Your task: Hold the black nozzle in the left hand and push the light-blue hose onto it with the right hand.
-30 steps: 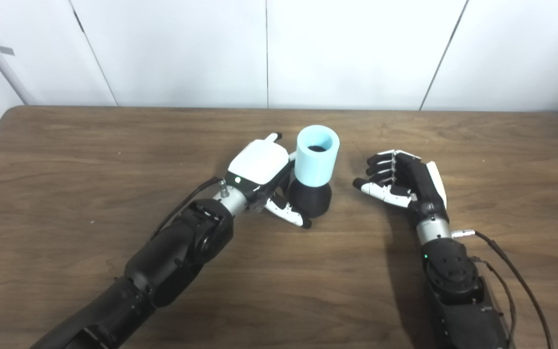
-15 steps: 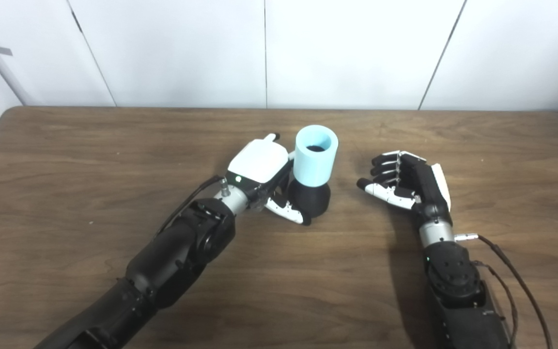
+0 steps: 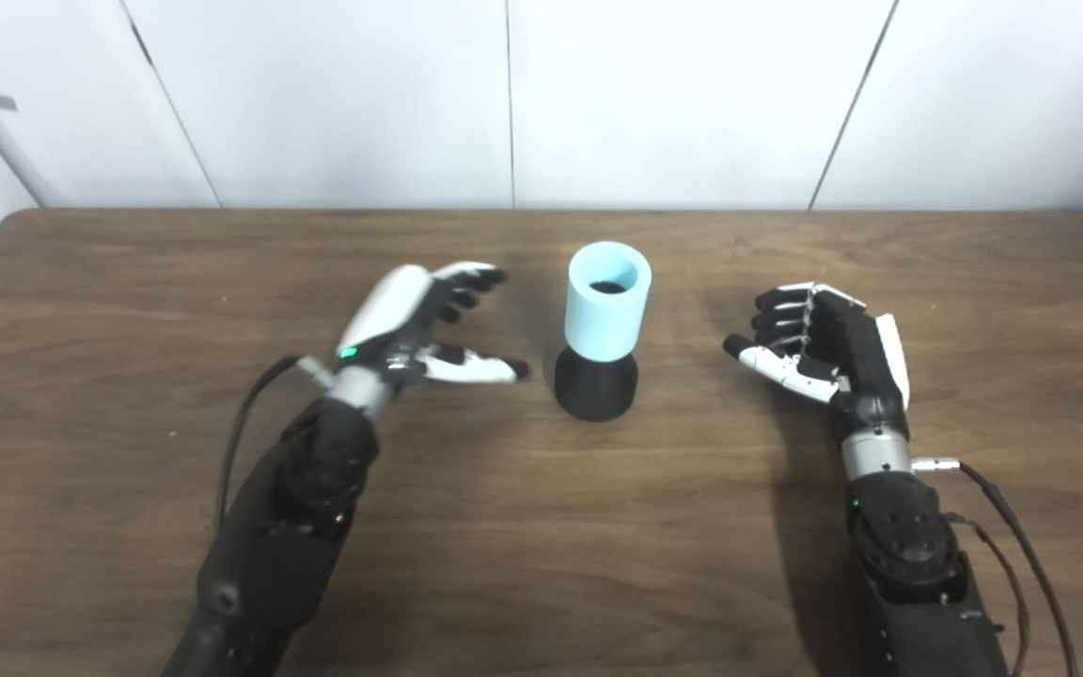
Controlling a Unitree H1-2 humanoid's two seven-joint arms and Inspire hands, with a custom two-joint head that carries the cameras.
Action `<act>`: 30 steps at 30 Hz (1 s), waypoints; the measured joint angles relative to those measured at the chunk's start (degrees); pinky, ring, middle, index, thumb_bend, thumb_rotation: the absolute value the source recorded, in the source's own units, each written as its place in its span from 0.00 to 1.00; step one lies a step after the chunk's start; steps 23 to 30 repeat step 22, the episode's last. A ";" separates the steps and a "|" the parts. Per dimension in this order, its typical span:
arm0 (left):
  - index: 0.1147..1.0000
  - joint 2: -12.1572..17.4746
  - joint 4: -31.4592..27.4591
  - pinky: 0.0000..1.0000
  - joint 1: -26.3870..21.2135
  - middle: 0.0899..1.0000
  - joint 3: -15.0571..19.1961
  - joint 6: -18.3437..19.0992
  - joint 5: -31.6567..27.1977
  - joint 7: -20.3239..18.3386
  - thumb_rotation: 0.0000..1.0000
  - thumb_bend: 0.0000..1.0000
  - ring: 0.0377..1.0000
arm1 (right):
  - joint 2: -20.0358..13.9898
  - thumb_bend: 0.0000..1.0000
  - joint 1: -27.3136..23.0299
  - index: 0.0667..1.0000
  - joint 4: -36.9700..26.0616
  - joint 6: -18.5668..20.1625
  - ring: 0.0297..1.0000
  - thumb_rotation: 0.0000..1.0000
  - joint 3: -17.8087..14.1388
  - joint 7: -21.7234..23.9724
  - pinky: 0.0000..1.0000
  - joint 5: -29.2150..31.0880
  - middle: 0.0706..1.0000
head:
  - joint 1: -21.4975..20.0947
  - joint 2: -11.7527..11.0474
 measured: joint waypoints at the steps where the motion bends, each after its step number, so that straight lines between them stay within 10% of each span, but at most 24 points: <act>1: 0.69 -1.25 0.67 0.59 0.63 0.66 1.86 -0.83 -2.22 1.41 0.00 0.68 0.63 | -0.02 0.52 -0.05 0.47 0.00 -0.08 0.44 0.00 0.01 0.00 0.33 0.02 0.44 | 0.00 0.00; 19: 0.61 -3.87 7.77 0.58 1.23 0.60 6.75 -9.95 -18.76 5.63 0.00 0.63 0.58 | -1.23 0.52 0.75 0.46 1.44 -4.18 0.49 0.00 0.58 1.28 0.39 2.21 0.45 | -1.75 -3.60; 30: 0.61 -4.13 9.52 0.57 1.72 0.59 6.70 -14.27 -19.35 6.49 0.00 0.62 0.57 | -1.10 0.52 1.29 0.47 1.47 -4.28 0.49 0.00 0.82 1.76 0.40 2.68 0.45 | -2.29 -4.39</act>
